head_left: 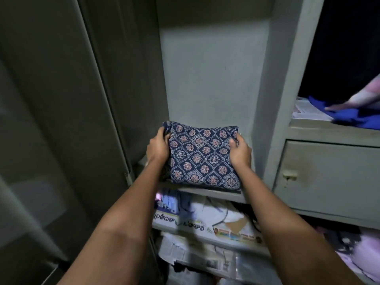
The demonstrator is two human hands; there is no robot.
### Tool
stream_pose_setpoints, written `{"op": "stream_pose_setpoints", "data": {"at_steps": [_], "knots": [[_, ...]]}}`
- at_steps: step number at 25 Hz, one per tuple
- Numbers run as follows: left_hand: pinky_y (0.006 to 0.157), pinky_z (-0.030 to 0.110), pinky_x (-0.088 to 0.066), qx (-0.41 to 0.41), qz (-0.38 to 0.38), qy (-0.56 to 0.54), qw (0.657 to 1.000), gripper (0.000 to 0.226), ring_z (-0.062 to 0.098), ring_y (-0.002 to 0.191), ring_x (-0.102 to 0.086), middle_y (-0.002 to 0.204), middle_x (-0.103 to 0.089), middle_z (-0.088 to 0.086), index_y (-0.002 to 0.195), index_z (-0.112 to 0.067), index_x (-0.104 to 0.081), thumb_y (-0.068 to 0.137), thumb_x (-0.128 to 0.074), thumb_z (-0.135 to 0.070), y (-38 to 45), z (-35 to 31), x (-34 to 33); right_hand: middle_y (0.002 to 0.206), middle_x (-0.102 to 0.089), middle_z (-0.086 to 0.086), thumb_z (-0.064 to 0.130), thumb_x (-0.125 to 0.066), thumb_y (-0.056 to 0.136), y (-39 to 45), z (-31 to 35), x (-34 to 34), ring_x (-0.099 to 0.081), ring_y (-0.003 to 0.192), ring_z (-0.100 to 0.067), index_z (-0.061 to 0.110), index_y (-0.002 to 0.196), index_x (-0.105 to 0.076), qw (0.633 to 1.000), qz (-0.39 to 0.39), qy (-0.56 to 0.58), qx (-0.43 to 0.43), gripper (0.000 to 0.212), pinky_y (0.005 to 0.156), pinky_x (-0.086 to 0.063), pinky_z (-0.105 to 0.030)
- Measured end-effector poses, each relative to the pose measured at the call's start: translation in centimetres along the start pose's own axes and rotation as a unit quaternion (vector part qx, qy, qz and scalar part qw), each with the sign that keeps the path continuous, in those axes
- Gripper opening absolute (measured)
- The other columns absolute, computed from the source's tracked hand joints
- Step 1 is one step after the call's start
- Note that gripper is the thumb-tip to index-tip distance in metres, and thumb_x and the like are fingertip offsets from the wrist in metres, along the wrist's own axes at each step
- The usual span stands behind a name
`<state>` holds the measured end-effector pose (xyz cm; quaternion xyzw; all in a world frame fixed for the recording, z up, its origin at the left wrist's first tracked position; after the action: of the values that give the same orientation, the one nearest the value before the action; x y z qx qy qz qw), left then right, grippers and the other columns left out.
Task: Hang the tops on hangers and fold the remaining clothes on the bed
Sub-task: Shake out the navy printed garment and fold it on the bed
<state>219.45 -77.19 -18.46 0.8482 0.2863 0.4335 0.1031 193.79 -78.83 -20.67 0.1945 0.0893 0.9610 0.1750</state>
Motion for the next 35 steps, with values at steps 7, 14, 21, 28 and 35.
{"op": "stream_pose_setpoints", "data": {"at_steps": [7,14,21,28,35], "knots": [[0.112,0.044,-0.026,-0.046,0.076,0.048,0.995,0.054,0.033,0.133,-0.039,0.144,-0.044,0.018,0.147,-0.017,-0.027,0.1,-0.035,-0.043,8.4,-1.3,-7.0,0.151,-0.035,-0.011,0.029,-0.038,0.102,8.2,0.2,-4.0,-0.034,0.137,-0.029,0.014,0.153,-0.014,0.938,-0.035,-0.343,-0.026,0.059,0.113,-0.027,-0.04],[0.118,0.051,0.006,-0.179,0.309,0.174,0.918,0.064,0.024,0.146,0.011,0.158,0.01,0.0,0.151,-0.023,0.007,0.099,-0.009,-0.056,4.6,-1.3,-15.9,0.159,0.01,0.0,0.036,-0.02,0.104,6.7,-3.7,-10.2,0.008,0.147,-0.024,0.019,0.152,0.005,0.881,0.185,-0.434,0.036,0.057,0.118,0.002,-0.046],[0.115,0.053,0.003,-0.053,0.326,0.129,0.935,0.095,0.026,0.145,0.013,0.157,0.017,0.003,0.151,-0.018,0.012,0.083,-0.013,-0.079,8.0,2.8,-15.0,0.158,0.017,0.001,0.074,-0.012,0.088,8.0,-5.5,-8.3,0.007,0.147,-0.027,0.02,0.151,0.014,0.889,0.169,-0.417,-0.086,0.087,0.115,0.001,-0.053],[0.118,0.04,0.0,-0.015,0.308,-0.167,0.937,0.076,0.02,0.148,0.003,0.159,0.005,0.002,0.153,-0.016,-0.003,0.094,-0.009,-0.062,9.3,-1.9,-7.2,0.158,-0.016,-0.014,0.065,-0.015,0.095,7.9,2.4,-5.1,-0.017,0.145,-0.029,0.006,0.152,-0.016,0.974,0.118,-0.165,-0.103,0.082,0.118,-0.012,-0.046],[0.117,0.041,-0.015,0.08,0.278,-0.38,0.879,0.097,0.024,0.144,-0.023,0.157,-0.022,0.006,0.15,-0.015,-0.025,0.081,-0.015,-0.082,-1.4,-4.2,-0.5,0.155,-0.026,-0.005,0.059,-0.025,0.098,-4.9,5.9,1.9,-0.024,0.143,-0.022,0.011,0.15,-0.026,0.984,0.128,0.084,-0.096,0.071,0.114,-0.019,-0.035]]}}
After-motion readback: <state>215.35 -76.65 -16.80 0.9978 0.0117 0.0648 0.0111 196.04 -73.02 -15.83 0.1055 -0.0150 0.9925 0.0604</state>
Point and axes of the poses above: each hand's wrist, its own y-axis towards the middle knuckle, its own x-axis out of the back of the hand, z = x × y, the point moved 3 cm from there along y, towards the middle knuckle
